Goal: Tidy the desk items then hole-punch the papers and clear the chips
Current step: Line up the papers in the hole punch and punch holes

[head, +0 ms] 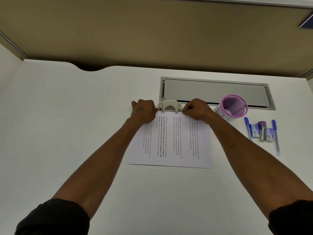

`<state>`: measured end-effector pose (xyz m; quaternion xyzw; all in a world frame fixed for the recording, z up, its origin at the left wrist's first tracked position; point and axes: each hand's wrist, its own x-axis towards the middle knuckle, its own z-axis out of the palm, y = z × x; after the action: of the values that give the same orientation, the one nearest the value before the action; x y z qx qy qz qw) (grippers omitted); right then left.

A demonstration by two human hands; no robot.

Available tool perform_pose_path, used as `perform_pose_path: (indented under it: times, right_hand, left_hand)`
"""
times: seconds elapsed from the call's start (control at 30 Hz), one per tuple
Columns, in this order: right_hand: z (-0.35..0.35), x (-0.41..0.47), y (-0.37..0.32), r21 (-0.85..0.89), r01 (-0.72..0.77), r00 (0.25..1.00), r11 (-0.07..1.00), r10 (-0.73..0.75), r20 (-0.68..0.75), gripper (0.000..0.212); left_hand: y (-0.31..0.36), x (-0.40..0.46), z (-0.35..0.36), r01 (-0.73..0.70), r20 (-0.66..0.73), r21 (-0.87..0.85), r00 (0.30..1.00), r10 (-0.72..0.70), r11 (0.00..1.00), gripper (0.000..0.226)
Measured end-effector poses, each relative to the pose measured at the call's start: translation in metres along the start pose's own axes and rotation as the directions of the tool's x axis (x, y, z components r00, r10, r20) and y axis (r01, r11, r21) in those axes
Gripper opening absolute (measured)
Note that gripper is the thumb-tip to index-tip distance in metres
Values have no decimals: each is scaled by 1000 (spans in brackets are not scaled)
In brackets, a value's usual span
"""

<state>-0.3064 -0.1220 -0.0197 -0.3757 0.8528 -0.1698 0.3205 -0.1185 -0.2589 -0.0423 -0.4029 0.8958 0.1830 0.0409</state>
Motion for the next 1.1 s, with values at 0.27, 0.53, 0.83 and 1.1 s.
perform_pose_path:
  times: [0.27, 0.53, 0.83, 1.1]
  right_hand:
    - [1, 4, -2, -77, -2, 1000, 997, 2, -2, 13]
    - [1, 7, -3, -114, -9, 1000, 993, 8, -6, 12]
    - [4, 4, 0, -183, 13, 999, 983, -19, -31, 15]
    - [0, 4, 0, -135, 6, 1000, 991, -9, -16, 16]
  left_hand:
    - [0, 7, -4, 51, 12, -66, 999, -50, 997, 27]
    - [-2, 9, -4, 58, -28, -126, 998, -62, 990, 25]
    - [-2, 3, 9, 27, -143, -185, 988, -55, 982, 21]
    - [24, -16, 17, -375, -521, -94, 808, 275, 922, 38]
